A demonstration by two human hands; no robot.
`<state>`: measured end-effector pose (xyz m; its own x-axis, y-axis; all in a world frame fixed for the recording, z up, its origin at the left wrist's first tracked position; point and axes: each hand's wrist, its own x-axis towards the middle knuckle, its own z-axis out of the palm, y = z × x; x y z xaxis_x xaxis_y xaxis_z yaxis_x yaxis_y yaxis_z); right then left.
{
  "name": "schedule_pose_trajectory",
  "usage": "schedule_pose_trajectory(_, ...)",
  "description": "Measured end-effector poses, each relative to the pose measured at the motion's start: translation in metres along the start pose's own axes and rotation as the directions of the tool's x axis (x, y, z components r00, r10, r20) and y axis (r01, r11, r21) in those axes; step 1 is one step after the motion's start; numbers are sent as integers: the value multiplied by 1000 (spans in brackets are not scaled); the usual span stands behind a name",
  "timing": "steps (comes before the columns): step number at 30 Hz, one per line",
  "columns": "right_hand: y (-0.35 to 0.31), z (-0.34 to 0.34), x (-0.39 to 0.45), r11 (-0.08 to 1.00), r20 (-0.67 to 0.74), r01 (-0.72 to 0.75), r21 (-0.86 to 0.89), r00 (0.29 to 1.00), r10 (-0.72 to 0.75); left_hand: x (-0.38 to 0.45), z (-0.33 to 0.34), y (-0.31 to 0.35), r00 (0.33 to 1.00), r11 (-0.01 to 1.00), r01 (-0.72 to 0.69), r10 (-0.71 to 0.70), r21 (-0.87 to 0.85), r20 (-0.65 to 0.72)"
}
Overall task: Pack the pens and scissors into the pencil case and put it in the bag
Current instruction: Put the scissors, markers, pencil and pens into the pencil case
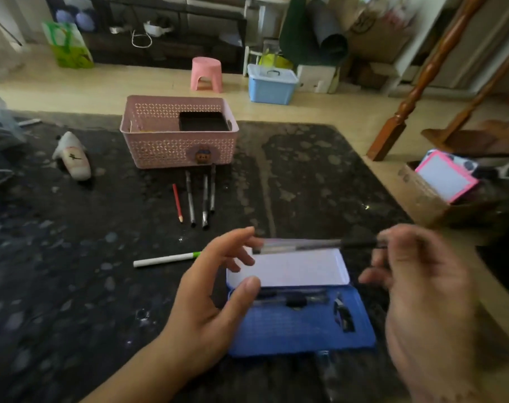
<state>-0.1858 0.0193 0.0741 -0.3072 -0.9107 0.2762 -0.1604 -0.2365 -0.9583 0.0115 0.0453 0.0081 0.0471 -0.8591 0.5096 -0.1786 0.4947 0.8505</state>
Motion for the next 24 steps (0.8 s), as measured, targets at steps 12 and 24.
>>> schedule_pose_trajectory(12, 68, -39, -27, 874, 201, -204, -440, 927, 317, -17, 1, -27, 950, 863, -104, -61, 494, 306)
schedule_pose_trajectory(24, 97, -29, -22, 542, 346, 284, -791, 938, 14, -24, 3, -38, 942, 721, -196, -50, 664, 333)
